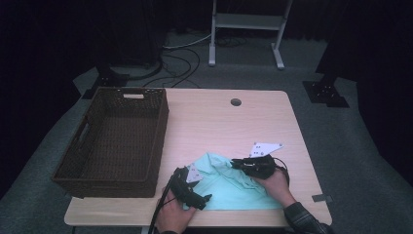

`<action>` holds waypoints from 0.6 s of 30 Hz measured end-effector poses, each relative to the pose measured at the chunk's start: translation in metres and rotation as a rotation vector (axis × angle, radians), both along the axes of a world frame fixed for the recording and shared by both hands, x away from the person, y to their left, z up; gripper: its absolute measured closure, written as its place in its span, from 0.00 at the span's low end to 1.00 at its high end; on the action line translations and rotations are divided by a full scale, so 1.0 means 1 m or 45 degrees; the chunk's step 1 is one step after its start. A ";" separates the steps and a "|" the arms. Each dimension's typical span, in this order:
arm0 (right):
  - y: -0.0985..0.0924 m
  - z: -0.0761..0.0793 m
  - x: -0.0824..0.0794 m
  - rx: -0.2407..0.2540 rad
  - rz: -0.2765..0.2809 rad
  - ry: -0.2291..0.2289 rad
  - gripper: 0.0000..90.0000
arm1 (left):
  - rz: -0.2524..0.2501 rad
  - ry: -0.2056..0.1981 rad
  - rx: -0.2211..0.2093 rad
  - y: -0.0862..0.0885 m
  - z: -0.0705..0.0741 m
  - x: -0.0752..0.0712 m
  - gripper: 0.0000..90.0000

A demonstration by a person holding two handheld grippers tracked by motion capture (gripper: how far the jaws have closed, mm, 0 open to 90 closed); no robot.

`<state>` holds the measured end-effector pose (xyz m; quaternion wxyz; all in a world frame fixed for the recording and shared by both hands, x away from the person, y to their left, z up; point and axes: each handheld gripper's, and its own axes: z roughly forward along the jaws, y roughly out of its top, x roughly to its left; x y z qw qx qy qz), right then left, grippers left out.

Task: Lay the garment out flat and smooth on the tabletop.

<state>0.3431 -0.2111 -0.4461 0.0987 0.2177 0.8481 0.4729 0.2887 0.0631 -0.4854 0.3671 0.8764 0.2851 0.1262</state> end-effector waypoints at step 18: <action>-0.010 0.000 0.015 -0.026 -0.053 -0.012 0.93 | 0.000 -0.001 -0.001 0.000 0.000 0.000 0.00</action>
